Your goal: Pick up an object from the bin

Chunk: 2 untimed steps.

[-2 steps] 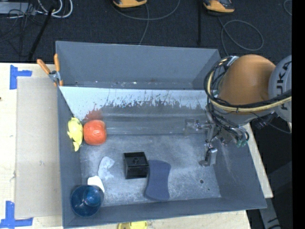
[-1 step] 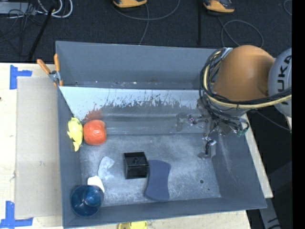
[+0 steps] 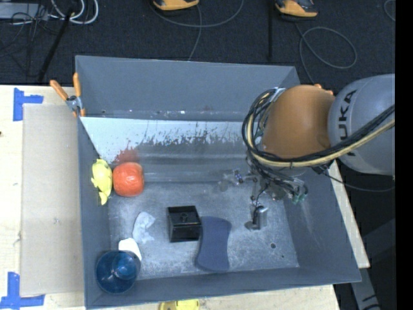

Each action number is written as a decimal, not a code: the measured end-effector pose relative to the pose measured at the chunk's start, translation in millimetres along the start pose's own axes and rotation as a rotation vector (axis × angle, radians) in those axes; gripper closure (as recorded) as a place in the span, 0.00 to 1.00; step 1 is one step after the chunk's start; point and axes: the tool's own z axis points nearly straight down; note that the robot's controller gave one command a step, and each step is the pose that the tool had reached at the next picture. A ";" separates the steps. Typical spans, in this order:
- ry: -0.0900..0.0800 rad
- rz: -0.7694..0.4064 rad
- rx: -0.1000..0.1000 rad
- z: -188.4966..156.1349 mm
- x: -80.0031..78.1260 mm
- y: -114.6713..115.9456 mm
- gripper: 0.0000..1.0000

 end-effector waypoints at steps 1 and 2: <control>0.008 0.022 -0.008 29.1 -12.4 20.0 0.00; 0.006 -0.152 -0.003 19.6 -17.0 44.3 0.00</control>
Offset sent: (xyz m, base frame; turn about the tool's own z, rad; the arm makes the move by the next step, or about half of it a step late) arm -0.0102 0.0733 -0.0141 -0.2367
